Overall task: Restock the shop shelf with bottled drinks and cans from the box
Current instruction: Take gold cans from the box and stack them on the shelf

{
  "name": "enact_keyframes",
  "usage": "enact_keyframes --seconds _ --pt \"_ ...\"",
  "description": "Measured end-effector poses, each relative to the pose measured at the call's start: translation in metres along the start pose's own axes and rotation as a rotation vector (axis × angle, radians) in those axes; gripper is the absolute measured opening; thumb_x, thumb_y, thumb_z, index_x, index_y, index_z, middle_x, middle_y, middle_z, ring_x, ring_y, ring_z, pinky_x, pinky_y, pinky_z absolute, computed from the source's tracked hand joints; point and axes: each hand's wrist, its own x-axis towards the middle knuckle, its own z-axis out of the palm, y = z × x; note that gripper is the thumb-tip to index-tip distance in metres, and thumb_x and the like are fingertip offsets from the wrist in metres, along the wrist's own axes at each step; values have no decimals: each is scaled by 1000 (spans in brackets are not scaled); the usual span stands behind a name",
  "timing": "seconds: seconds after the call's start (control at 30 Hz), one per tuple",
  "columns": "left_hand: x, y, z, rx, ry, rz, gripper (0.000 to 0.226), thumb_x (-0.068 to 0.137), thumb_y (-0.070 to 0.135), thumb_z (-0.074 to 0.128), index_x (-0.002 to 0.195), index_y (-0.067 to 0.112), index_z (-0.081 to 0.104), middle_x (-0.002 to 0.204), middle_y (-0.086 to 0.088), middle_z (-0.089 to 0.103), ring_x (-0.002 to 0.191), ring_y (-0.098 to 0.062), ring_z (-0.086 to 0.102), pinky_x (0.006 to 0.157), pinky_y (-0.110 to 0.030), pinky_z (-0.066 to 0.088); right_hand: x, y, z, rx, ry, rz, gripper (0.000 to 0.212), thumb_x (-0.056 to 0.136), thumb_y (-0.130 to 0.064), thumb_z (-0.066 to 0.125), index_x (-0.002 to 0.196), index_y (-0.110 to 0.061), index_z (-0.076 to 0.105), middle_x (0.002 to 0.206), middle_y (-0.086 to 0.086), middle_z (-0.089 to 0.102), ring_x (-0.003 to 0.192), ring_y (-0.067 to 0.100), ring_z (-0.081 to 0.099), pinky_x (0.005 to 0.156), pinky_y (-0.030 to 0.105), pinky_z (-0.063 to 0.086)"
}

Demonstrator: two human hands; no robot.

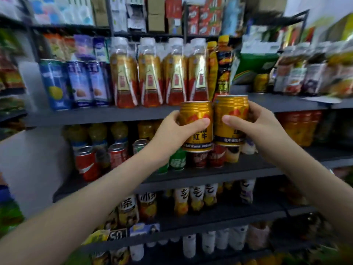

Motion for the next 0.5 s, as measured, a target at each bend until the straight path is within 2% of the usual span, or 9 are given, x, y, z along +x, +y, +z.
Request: enact_keyframes --seconds 0.13,0.2,0.3,0.37,0.43,0.5 --pt "45 14 17 -7 -39 72 75 58 48 79 124 21 57 111 6 70 99 -9 67 89 -33 54 40 1 -30 -31 39 -9 51 61 -36 76 109 -25 61 95 -9 73 90 11 70 83 38 57" --pt "65 20 26 11 -56 106 66 60 47 78 120 26 58 108 9 70 98 -6 67 86 -29 53 57 5 -48 -40 57 -25 55 61 -37 76 112 -24 60 97 -8 73 90 9 69 80 31 56" --pt "92 28 41 42 -67 150 43 67 43 79 105 36 59 99 17 70 90 5 66 74 -15 51 81 12 -78 -34 95 -42 62 62 -35 77 118 -20 58 101 -7 72 92 7 69 76 24 53" --pt "107 33 54 43 -71 170 48 62 46 78 105 37 59 100 18 69 89 8 64 73 -13 49 100 18 -104 -49 117 -29 66 61 -36 77 122 -19 57 107 -5 70 95 8 68 79 25 53" --pt "121 33 69 33 -53 178 61 54 50 77 110 34 60 103 16 70 93 5 64 79 -18 49 121 26 -131 -67 132 -10 71 59 -39 78 123 -18 55 110 -3 69 99 12 67 84 30 53" --pt "134 30 85 11 -34 164 67 51 52 80 113 34 61 106 15 70 99 0 64 88 -27 51 143 40 -161 -55 135 14 67 63 -34 78 123 -15 55 112 2 68 102 17 66 88 33 52"
